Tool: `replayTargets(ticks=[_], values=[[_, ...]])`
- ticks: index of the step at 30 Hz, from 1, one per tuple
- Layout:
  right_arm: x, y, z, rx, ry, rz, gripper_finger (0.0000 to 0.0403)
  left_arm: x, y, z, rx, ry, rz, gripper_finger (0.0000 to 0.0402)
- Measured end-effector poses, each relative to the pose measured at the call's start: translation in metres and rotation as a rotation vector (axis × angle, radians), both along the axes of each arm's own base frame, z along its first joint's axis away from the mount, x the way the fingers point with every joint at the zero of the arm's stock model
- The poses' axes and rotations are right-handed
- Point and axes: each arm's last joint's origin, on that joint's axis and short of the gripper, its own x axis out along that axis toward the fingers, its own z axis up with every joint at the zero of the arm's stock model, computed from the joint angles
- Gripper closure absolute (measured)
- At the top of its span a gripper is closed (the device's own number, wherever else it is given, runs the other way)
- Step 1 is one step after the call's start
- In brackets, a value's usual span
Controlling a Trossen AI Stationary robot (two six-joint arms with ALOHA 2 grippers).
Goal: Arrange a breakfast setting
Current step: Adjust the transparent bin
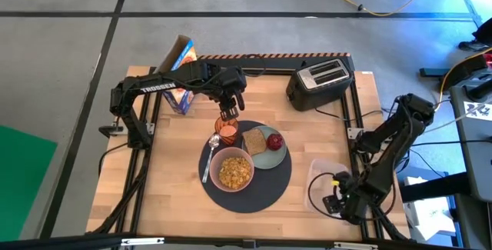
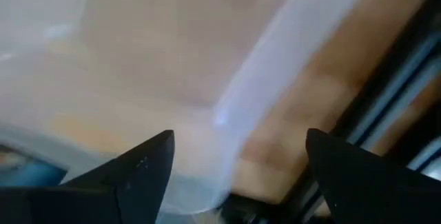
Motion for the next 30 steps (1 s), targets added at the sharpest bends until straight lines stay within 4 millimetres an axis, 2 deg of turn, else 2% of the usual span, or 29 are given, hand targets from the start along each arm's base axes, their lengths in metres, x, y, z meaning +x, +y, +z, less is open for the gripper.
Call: replayTargets(ticks=[8, 14, 20, 23, 30], values=[[0.001, -0.009, 0.024, -0.166, -0.055, -0.002, 0.0084, -0.008, 0.003, 0.008, 0.005, -0.025, 0.012, 0.0264], [0.021, -0.021, 0.038, -0.310, -0.261, -0.034, 0.0084, -0.023, 0.005, 0.026, 0.017, -0.087, 0.040, 0.0264], [0.053, -0.040, 0.037, -0.363, -0.367, -0.045, 0.0084, -0.039, 0.009, 0.041, 0.035, -0.146, 0.093, 0.0264], [0.071, -0.048, 0.035, -0.344, -0.417, 0.011, 0.0084, -0.042, 0.008, 0.044, 0.044, -0.157, 0.112, 0.0264], [0.097, -0.059, 0.017, -0.305, -0.391, 0.170, 0.0084, -0.044, 0.008, 0.044, 0.041, -0.146, 0.114, 0.0264]])
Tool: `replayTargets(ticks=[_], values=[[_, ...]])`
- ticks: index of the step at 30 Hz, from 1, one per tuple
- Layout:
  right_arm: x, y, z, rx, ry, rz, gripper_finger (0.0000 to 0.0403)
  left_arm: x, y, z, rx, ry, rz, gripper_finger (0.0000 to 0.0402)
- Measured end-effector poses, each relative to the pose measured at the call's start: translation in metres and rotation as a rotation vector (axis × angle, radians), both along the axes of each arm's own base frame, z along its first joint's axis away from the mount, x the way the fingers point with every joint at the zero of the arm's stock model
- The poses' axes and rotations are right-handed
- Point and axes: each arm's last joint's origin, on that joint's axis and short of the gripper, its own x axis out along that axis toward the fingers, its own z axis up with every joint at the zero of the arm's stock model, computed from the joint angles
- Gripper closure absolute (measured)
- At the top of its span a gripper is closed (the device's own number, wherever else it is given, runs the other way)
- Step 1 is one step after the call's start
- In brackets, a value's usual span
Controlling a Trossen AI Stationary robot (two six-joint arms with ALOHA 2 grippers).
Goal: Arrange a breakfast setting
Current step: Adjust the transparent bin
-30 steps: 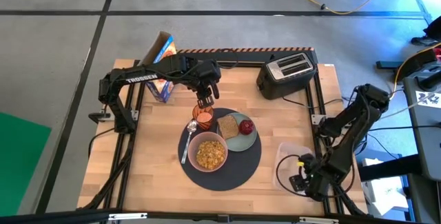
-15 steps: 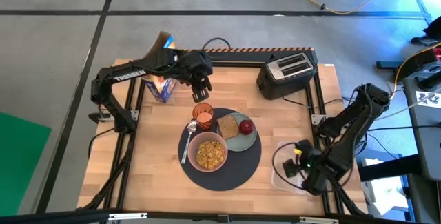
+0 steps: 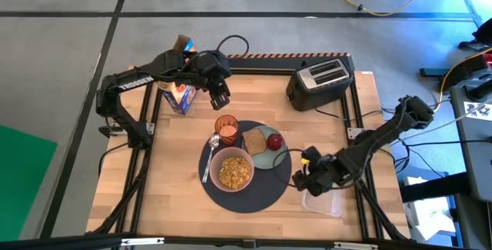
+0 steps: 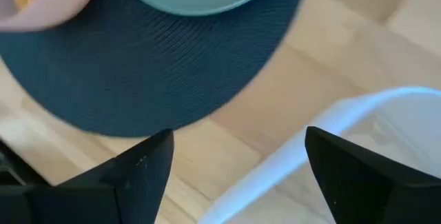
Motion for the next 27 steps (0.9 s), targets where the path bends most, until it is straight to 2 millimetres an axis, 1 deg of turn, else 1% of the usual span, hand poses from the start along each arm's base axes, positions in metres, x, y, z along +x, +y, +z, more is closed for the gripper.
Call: replayTargets(ticks=[4, 7, 11, 14, 18, 25, 27], values=[[0.009, 0.001, -0.007, 0.024, 0.024, 0.068, 0.0084, -0.002, -0.001, -0.001, -0.009, 0.029, 0.004, 0.0264], [0.007, 0.001, -0.011, 0.035, 0.080, 0.082, 0.0084, -0.004, -0.001, -0.002, -0.016, 0.047, 0.007, 0.0264], [0.000, 0.001, -0.013, 0.069, 0.179, 0.106, 0.0084, -0.006, -0.001, -0.003, -0.013, 0.066, 0.012, 0.0264], [-0.004, 0.005, -0.011, 0.078, 0.182, 0.132, 0.0084, -0.006, -0.001, -0.003, -0.010, 0.073, 0.017, 0.0264], [-0.009, 0.016, -0.010, 0.122, 0.184, 0.193, 0.0084, -0.006, -0.001, -0.003, -0.008, 0.073, 0.018, 0.0264], [-0.031, 0.034, -0.010, 0.177, 0.296, 0.251, 0.0084, -0.006, -0.001, -0.003, -0.007, 0.072, 0.018, 0.0264], [-0.036, 0.039, -0.010, 0.183, 0.300, 0.264, 0.0085, -0.006, -0.001, -0.003, -0.004, 0.071, 0.020, 0.0264]])
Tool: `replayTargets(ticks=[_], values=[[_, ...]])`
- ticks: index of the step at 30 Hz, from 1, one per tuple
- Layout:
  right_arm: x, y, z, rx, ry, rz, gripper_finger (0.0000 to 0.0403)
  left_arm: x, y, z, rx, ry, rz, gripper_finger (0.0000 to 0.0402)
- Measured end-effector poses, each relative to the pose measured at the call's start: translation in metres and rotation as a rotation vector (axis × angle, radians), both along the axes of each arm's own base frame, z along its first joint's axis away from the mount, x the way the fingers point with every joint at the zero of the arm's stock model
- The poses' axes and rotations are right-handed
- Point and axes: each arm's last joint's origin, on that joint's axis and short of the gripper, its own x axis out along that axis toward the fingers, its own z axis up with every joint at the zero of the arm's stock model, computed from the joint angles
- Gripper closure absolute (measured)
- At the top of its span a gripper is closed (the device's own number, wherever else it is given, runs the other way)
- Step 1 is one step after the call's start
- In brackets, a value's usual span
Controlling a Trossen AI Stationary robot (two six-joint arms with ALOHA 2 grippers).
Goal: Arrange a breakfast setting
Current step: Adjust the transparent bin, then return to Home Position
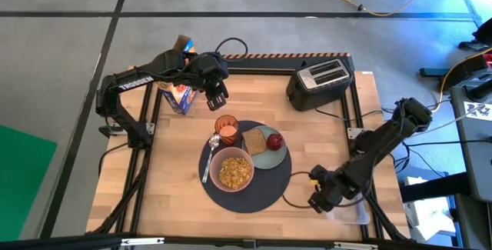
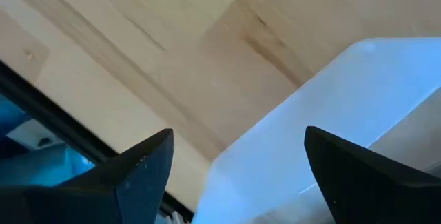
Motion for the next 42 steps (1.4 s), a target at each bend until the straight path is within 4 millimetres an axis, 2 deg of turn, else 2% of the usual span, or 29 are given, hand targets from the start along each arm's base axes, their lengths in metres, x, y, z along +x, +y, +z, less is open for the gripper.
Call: replayTargets(ticks=[6, 11, 15, 18, 24, 30, 32, 33, 37, 42], values=[[0.000, 0.004, 0.009, -0.034, -0.078, -0.024, 0.0084, 0.000, 0.000, 0.000, 0.007, -0.003, 0.000, 0.0264], [0.011, 0.000, 0.021, -0.108, -0.210, -0.070, 0.0084, -0.002, 0.000, 0.003, 0.018, -0.008, -0.018, 0.0264], [0.017, -0.006, 0.039, -0.206, -0.367, -0.133, 0.0086, -0.011, -0.002, 0.024, 0.083, -0.144, -0.058, 0.0264], [0.017, -0.014, 0.055, -0.286, -0.496, -0.176, 0.0101, -0.020, -0.003, 0.046, 0.141, -0.307, -0.082, 0.0264], [0.018, -0.042, 0.098, -0.455, -0.768, -0.209, 0.0185, -0.044, -0.008, 0.086, 0.199, -0.595, -0.217, 0.0264], [0.028, -0.073, 0.150, -0.591, -0.948, -0.028, 0.0322, -0.061, -0.023, 0.109, 0.244, -0.802, -0.368, 0.0264], [0.030, -0.082, 0.166, -0.677, -0.979, 0.052, 0.0374, -0.063, -0.029, 0.105, 0.236, -0.875, -0.396, 0.0265], [0.030, -0.086, 0.175, -0.711, -1.004, 0.058, 0.0388, -0.064, -0.032, 0.101, 0.231, -0.916, -0.403, 0.0267], [0.028, -0.095, 0.207, -0.803, -1.107, 0.187, 0.0383, -0.062, -0.045, 0.068, 0.166, -1.005, -0.412, 0.0287], [0.024, -0.106, 0.226, -0.813, -1.246, 0.448, 0.0400, -0.071, -0.054, 0.029, 0.141, -1.074, -0.442, 0.0334]])
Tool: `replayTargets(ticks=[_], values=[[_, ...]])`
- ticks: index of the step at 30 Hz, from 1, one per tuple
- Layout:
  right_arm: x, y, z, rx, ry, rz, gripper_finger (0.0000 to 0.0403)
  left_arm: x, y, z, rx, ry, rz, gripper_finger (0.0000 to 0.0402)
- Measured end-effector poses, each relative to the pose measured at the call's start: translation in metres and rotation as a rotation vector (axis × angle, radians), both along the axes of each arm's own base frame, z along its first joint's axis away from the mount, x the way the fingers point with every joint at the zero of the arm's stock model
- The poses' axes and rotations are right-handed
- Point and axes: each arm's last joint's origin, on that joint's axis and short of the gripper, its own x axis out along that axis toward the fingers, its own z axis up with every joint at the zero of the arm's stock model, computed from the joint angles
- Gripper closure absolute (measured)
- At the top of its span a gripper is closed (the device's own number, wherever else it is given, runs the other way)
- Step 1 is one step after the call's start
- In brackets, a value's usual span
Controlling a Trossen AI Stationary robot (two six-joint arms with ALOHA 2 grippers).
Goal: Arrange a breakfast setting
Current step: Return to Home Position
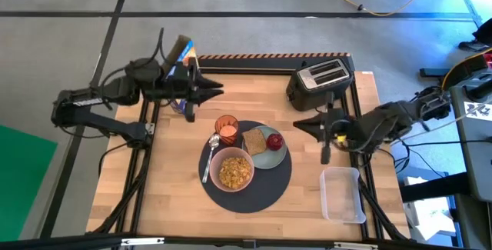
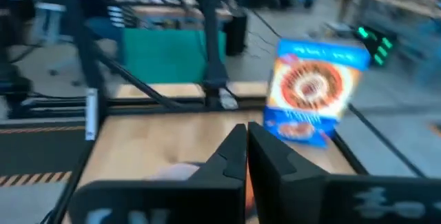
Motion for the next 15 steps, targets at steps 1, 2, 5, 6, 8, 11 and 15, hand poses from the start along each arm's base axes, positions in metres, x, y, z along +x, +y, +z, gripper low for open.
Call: replayTargets(ticks=[1, 2, 5, 6, 8, 11, 15], values=[[-0.001, -0.003, 0.003, -0.012, -0.014, 0.038, 0.0398, -0.004, -0.001, -0.007, 0.005, 0.003, -0.009, 0.0345], [-0.002, -0.007, 0.006, -0.024, -0.029, 0.082, 0.0398, -0.008, -0.001, -0.014, 0.005, 0.007, -0.014, 0.0356], [-0.009, -0.021, 0.013, -0.054, -0.062, 0.170, 0.0402, -0.020, -0.004, -0.030, 0.000, -0.033, -0.031, 0.0390], [-0.011, -0.025, 0.015, -0.057, -0.072, 0.185, 0.0401, -0.026, -0.005, -0.034, -0.009, -0.063, -0.037, 0.0395], [-0.020, -0.035, 0.014, -0.062, -0.086, 0.202, 0.0402, -0.038, -0.006, -0.042, -0.029, -0.138, -0.040, 0.0396], [-0.037, -0.048, 0.008, -0.056, -0.122, 0.199, 0.0402, -0.058, -0.009, -0.060, -0.054, -0.215, -0.051, 0.0395], [-0.059, -0.058, -0.010, -0.043, -0.199, 0.197, 0.0402, -0.075, -0.013, -0.093, -0.101, -0.266, -0.067, 0.0400]])
